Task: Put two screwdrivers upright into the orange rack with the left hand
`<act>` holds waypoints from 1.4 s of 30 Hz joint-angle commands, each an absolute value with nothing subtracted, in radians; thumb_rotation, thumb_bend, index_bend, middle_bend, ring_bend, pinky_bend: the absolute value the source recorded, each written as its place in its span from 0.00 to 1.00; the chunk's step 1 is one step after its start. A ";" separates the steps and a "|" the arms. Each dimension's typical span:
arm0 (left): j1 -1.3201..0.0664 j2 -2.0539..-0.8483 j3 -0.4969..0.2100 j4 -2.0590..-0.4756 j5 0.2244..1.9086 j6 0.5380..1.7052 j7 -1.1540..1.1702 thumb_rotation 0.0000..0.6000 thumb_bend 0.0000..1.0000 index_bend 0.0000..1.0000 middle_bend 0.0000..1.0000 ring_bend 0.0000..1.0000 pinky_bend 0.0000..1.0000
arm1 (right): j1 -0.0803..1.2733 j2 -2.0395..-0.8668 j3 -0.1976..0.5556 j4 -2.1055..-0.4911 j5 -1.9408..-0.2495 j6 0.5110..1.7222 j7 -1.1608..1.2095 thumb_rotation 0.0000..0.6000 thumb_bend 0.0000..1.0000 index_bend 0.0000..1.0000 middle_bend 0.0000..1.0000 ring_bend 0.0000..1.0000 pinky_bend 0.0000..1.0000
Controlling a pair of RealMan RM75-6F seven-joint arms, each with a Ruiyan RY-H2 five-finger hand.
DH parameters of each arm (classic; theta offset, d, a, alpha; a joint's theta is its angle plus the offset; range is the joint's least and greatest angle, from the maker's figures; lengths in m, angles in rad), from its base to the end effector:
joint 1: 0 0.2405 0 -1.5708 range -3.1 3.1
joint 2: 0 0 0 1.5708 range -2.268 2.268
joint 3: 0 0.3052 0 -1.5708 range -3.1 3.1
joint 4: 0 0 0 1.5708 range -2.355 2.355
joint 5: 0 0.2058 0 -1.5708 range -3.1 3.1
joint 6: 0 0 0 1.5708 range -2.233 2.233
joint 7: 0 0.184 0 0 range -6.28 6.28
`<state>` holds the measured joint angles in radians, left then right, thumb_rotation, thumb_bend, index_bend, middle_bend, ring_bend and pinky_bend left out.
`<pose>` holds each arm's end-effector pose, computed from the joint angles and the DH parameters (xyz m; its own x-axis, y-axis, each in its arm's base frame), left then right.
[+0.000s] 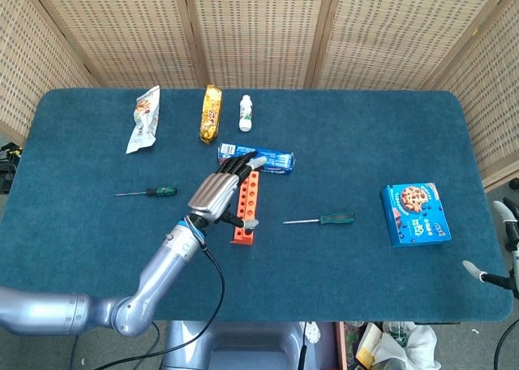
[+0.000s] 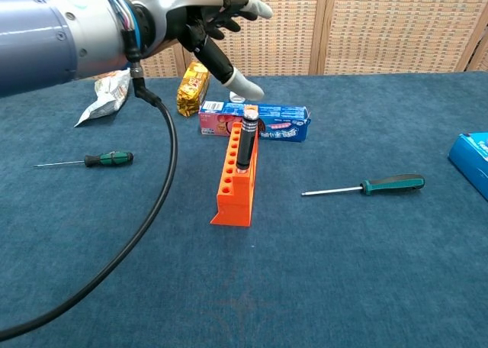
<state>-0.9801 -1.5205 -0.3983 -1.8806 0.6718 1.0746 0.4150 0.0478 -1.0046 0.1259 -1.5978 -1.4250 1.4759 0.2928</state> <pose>-0.0147 0.4100 0.0036 0.0524 0.3783 0.9242 0.9398 -0.3315 0.0824 -0.3715 -0.2259 0.2470 0.2286 0.0822 0.9701 -0.9718 0.0792 0.2222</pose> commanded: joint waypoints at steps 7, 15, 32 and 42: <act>-1.006 -1.556 -0.383 -1.829 0.630 1.083 0.416 1.00 0.00 0.00 0.00 0.00 0.00 | 0.047 -1.001 0.128 -1.595 -1.420 1.473 0.304 1.00 0.00 0.00 0.00 0.00 0.00; -1.002 -1.531 -0.363 -1.835 0.611 1.084 0.424 1.00 0.00 0.00 0.00 0.00 0.00 | 0.047 -1.000 0.129 -1.594 -1.419 1.472 0.308 1.00 0.00 0.00 0.00 0.00 0.00; -0.979 -1.429 -0.338 -1.945 0.625 1.064 0.397 1.00 0.00 0.00 0.00 0.00 0.00 | 0.047 -1.001 0.128 -1.598 -1.420 1.473 0.301 1.00 0.00 0.00 0.00 0.00 0.00; -0.945 -1.397 -0.327 -1.955 0.706 1.087 0.346 1.00 0.00 0.00 0.00 0.00 0.00 | 0.048 -1.000 0.127 -1.598 -1.421 1.471 0.302 1.00 0.00 0.00 0.00 0.00 0.00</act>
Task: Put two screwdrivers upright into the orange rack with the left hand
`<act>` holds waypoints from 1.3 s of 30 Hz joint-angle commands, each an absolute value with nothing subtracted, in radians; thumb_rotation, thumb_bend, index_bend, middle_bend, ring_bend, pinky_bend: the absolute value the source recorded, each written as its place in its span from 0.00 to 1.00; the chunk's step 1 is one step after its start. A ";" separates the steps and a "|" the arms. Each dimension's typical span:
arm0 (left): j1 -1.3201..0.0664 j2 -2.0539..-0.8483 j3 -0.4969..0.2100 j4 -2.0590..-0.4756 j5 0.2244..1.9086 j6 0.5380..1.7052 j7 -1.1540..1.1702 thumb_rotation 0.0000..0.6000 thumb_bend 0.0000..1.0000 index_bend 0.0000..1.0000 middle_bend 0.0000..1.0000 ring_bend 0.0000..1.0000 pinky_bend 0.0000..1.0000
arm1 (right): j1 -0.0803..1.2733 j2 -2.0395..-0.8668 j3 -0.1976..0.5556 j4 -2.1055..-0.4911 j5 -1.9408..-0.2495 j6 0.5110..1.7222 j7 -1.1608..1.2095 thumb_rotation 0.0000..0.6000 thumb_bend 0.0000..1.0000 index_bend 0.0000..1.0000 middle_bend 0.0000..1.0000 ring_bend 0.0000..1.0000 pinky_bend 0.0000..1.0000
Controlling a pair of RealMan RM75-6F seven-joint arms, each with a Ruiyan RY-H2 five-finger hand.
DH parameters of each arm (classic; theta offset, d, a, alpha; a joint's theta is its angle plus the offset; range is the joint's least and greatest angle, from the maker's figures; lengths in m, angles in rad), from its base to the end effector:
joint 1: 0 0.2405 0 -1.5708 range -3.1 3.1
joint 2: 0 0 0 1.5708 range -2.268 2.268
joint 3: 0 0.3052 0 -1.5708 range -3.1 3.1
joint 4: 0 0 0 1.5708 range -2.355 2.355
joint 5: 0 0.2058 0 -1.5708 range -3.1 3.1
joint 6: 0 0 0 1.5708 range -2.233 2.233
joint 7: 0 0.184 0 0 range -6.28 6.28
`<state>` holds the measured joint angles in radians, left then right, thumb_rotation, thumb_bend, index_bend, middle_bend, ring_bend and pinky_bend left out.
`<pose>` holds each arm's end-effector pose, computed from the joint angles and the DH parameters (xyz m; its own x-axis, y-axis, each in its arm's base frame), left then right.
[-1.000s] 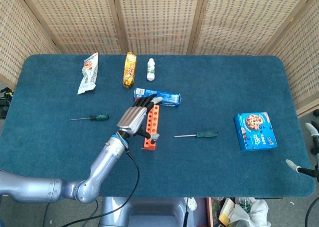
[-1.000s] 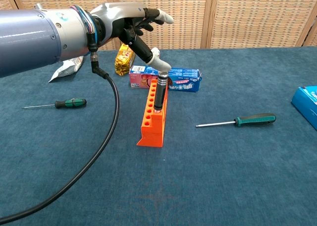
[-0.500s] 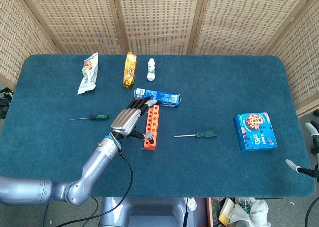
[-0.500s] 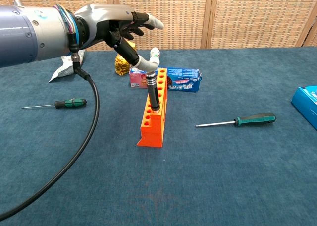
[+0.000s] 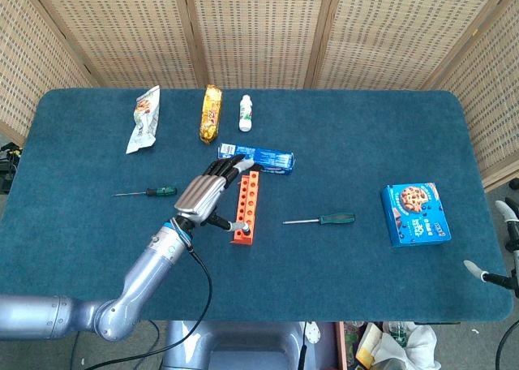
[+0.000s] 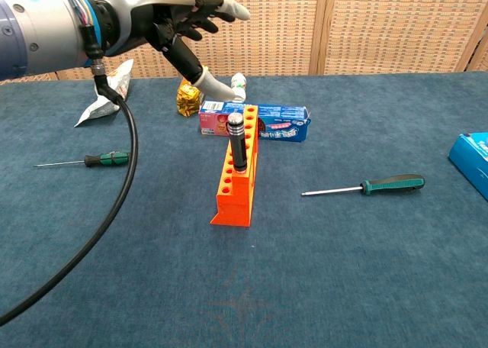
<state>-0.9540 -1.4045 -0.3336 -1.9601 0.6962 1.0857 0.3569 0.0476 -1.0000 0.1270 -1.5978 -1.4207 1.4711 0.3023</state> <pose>-0.0371 0.4024 0.0300 0.0736 0.3815 0.9214 0.9447 -0.3227 0.0581 -0.3725 -0.2260 0.2486 0.2231 0.0809 0.9714 -0.9727 0.0838 0.2164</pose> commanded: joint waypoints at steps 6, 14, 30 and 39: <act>-0.943 -1.415 -0.315 -1.918 0.738 1.062 0.310 1.00 0.00 0.00 0.00 0.00 0.00 | 0.049 -1.002 0.126 -1.601 -1.422 1.470 0.294 1.00 0.00 0.00 0.00 0.00 0.00; -0.971 -1.481 -0.315 -1.874 0.743 1.064 0.320 1.00 0.00 0.00 0.00 0.00 0.00 | 0.049 -1.002 0.128 -1.600 -1.417 1.469 0.294 1.00 0.00 0.00 0.00 0.00 0.00; -0.968 -1.511 -0.332 -1.830 0.724 1.070 0.294 1.00 0.00 0.00 0.00 0.00 0.00 | 0.048 -0.998 0.131 -1.593 -1.413 1.467 0.314 1.00 0.00 0.00 0.00 0.00 0.00; -0.923 -1.441 -0.336 -1.879 0.797 1.089 0.254 1.00 0.00 0.00 0.00 0.00 0.00 | 0.048 -0.999 0.128 -1.596 -1.418 1.468 0.307 1.00 0.00 0.00 0.00 0.00 0.00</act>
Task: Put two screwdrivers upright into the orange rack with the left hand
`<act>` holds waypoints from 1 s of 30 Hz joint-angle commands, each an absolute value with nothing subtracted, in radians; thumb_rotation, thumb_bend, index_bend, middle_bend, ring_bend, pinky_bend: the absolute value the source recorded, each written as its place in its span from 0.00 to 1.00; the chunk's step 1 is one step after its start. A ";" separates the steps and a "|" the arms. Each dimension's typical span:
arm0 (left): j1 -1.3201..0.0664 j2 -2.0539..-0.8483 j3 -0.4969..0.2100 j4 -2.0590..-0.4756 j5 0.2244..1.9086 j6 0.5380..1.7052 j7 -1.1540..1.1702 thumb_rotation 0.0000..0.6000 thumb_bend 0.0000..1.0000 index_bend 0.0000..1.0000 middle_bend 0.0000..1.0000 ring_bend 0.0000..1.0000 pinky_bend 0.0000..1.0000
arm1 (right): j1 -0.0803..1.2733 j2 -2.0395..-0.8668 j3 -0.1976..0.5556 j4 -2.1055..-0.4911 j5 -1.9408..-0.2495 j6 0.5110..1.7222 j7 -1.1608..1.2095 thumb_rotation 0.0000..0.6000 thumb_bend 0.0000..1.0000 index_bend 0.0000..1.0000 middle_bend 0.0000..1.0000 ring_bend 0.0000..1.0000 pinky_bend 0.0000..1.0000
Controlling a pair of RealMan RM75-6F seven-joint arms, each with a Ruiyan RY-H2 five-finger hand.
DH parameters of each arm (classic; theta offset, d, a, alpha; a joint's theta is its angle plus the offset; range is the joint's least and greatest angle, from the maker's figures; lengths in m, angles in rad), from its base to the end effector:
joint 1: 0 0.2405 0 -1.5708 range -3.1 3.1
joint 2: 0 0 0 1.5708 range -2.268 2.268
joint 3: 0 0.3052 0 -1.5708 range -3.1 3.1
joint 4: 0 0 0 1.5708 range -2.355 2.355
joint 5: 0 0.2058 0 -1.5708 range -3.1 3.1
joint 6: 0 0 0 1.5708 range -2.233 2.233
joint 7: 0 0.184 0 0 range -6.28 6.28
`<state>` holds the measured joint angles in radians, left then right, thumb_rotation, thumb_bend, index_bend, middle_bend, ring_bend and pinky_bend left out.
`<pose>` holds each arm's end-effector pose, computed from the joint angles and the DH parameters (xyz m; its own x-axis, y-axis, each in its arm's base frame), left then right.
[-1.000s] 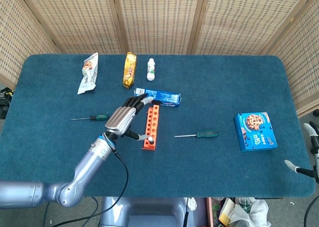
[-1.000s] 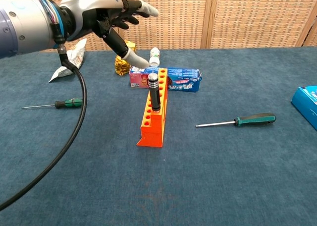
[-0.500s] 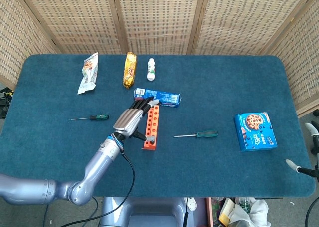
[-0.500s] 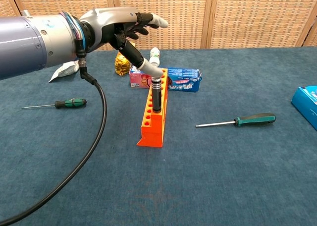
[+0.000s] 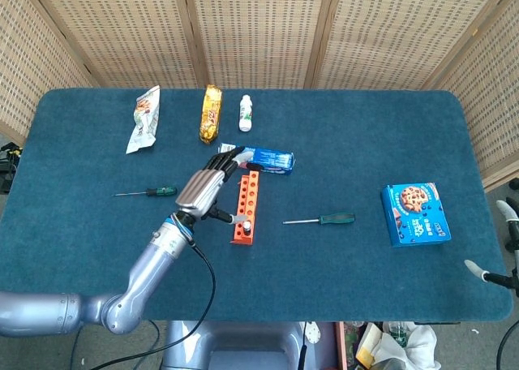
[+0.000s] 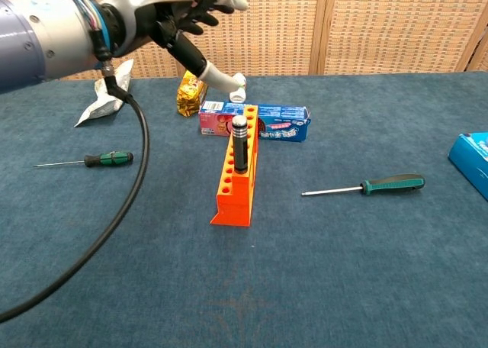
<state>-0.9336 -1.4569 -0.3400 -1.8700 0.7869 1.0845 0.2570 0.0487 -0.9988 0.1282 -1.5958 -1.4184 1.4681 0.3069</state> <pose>-0.0407 0.4127 0.0232 0.0037 0.3516 0.9361 0.9381 -0.3253 0.1185 -0.3731 -0.2267 0.2493 0.2212 0.0807 0.9719 -0.9730 0.0852 0.2144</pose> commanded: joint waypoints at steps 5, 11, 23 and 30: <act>-0.898 -1.391 -0.306 -1.882 0.806 1.102 0.285 1.00 0.00 0.00 0.00 0.00 0.00 | 0.047 -0.998 0.127 -1.598 -1.420 1.472 0.308 1.00 0.00 0.00 0.00 0.00 0.00; -0.832 -1.337 -0.215 -1.770 0.766 1.113 0.333 1.00 0.00 0.10 0.00 0.00 0.00 | 0.025 -0.981 0.098 -1.544 -1.489 1.493 0.467 1.00 0.00 0.00 0.00 0.00 0.00; -0.764 -1.400 -0.166 -1.517 0.721 1.035 0.279 1.00 0.15 0.41 0.00 0.00 0.00 | 0.041 -1.008 0.110 -1.546 -1.457 1.480 0.350 1.00 0.00 0.00 0.00 0.00 0.00; -0.762 -1.485 -0.185 -1.377 0.717 0.990 0.252 1.00 0.19 0.42 0.00 0.00 0.00 | 0.044 -1.011 0.110 -1.551 -1.448 1.473 0.328 1.00 0.00 0.00 0.00 0.00 0.00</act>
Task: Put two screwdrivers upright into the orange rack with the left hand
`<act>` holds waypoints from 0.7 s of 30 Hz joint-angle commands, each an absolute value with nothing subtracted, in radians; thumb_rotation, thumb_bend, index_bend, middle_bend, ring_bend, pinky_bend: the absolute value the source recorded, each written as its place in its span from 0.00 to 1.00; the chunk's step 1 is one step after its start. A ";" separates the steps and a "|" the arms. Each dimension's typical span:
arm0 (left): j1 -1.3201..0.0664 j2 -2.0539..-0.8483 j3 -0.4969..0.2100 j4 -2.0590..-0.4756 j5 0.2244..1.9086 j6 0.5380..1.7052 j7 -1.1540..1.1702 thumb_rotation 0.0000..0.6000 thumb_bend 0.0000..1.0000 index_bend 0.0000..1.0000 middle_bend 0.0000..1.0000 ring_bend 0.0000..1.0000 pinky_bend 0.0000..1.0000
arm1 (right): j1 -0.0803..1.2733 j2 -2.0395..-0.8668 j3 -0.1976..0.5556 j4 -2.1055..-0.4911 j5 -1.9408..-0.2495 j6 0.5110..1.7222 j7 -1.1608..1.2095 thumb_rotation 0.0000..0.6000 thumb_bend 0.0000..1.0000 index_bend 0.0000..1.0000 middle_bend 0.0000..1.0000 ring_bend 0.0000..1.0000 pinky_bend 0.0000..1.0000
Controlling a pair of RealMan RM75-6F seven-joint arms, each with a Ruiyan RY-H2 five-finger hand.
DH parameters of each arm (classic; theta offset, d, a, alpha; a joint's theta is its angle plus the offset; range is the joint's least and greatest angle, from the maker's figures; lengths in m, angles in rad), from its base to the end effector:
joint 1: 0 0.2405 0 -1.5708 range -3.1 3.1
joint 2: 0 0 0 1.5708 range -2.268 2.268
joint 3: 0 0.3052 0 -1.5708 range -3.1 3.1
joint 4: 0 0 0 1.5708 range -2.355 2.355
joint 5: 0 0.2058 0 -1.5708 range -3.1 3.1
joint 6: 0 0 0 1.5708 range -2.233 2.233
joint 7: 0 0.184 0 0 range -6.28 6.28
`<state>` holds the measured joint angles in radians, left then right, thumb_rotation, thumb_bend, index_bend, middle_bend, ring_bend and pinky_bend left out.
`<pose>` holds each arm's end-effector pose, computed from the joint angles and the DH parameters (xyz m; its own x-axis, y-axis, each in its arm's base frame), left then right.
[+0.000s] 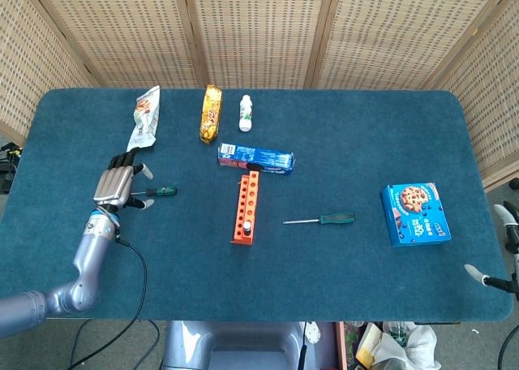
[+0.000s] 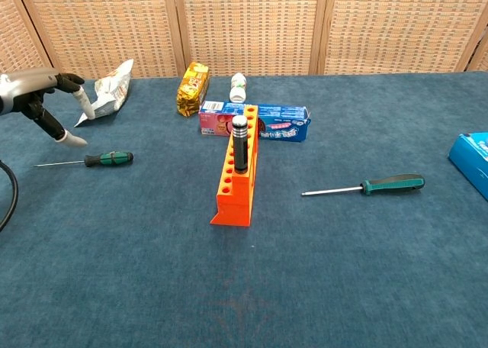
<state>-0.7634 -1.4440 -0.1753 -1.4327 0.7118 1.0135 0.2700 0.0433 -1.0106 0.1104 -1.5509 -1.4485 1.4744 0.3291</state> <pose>-0.2528 0.4495 0.0395 0.2774 0.2610 0.9246 0.9546 0.0341 -0.2960 -0.3791 -0.2219 0.2461 0.2360 0.0641 0.9696 -0.9703 0.0701 0.2316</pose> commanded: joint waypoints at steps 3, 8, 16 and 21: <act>-0.769 -1.522 -0.192 -1.320 0.717 0.961 0.247 1.00 0.19 0.42 0.00 0.00 0.00 | 0.045 -1.012 0.111 -1.553 -1.445 1.471 0.324 1.00 0.00 0.00 0.00 0.00 0.00; -0.784 -1.570 -0.204 -1.248 0.703 0.927 0.265 1.00 0.21 0.42 0.00 0.00 0.00 | 0.047 -1.011 0.115 -1.555 -1.434 1.466 0.321 1.00 0.00 0.00 0.00 0.00 0.00; -0.808 -1.625 -0.228 -1.178 0.662 0.890 0.308 1.00 0.23 0.43 0.00 0.00 0.00 | 0.054 -1.010 0.117 -1.560 -1.424 1.449 0.321 1.00 0.00 0.00 0.00 0.00 0.00; -0.822 -1.652 -0.239 -1.140 0.629 0.879 0.350 1.00 0.28 0.43 0.00 0.00 0.00 | 0.058 -1.012 0.118 -1.565 -1.417 1.440 0.313 1.00 0.00 0.00 0.00 0.00 0.00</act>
<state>-0.8182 -1.6457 -0.2349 -1.1466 0.6358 0.8828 0.3425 0.0569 -1.0117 0.1183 -1.5641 -1.4179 1.4415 0.3135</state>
